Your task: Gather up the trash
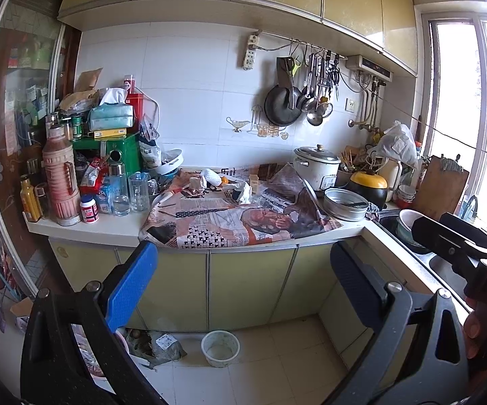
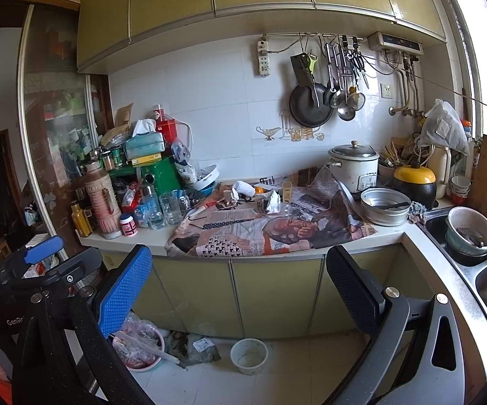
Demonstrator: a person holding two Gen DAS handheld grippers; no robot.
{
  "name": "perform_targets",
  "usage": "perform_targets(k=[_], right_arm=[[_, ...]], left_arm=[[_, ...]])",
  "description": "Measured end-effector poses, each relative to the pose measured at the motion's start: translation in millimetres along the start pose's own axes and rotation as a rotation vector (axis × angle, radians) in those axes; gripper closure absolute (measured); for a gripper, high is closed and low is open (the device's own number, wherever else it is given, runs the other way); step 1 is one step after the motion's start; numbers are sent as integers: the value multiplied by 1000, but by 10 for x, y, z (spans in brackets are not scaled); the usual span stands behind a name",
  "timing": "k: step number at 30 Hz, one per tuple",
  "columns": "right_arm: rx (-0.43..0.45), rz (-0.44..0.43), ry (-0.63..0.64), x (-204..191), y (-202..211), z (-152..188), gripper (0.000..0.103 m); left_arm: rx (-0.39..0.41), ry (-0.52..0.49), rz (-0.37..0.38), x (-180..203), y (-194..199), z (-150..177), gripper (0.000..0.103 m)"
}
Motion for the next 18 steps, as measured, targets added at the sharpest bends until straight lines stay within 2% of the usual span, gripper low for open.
perform_targets(k=[18], right_arm=[[-4, -4, 2, -13, 22, 45, 0]], left_arm=[[-13, 23, 4, -20, -46, -48, 0]])
Point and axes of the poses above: each gripper's, at about its wrist camera, not at the fingertips, and y roughly against the way its jaws point, x to its right, z to its underside, the point moved 10 cm from there along -y, roughly the way its jaws point, and after that the axes turned 13 degrees about x, right-handed, at the moved point
